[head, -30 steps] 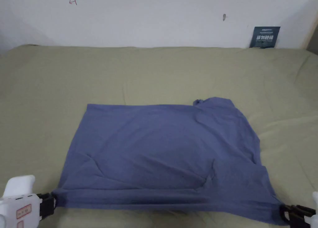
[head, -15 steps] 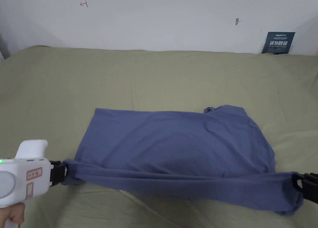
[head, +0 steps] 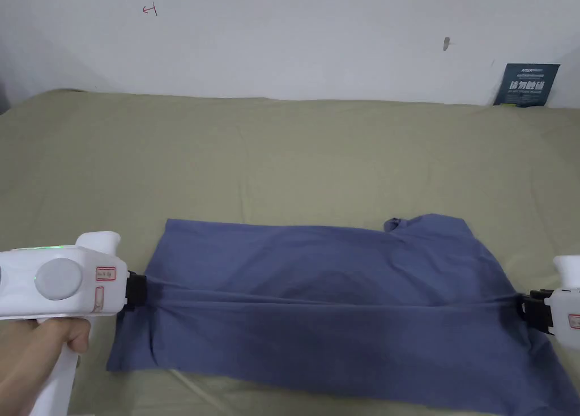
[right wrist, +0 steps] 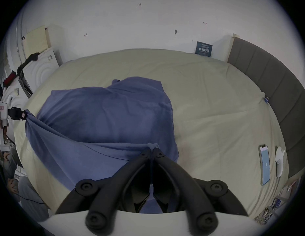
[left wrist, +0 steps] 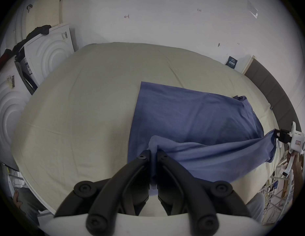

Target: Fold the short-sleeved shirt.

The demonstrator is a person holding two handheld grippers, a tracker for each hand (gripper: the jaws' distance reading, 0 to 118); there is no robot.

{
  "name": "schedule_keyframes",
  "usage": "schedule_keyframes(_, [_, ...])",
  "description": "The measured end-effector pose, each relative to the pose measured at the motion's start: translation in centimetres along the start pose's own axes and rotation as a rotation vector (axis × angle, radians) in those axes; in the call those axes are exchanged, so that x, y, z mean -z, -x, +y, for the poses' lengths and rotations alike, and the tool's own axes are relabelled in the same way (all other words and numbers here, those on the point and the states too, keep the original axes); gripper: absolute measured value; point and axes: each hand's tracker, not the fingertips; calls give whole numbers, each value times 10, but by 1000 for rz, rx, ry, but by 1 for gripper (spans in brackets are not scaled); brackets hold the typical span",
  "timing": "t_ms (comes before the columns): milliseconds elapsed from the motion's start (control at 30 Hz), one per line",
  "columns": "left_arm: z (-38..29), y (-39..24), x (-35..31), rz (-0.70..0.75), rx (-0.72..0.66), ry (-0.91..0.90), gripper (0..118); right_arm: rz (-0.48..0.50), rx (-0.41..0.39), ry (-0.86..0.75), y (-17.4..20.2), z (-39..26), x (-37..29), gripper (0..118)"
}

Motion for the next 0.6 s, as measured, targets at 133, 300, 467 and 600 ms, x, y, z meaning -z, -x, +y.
schedule_keyframes(133, [4,-3,23,11,6,28,4,-11,13,40,2,0,22,3])
schedule_keyframes(300, [-1,-2,27,39,-1,32,93,-47,66,26,0,-6,21,80])
schedule_keyframes(467, [-13,12,-15,36,-22,-57,113,-4,111,-15,5,-19,-16,118])
schedule_keyframes(600, [-54,14,-42,63,-7,-135,97,13,119,-59,12,-45,-51,113])
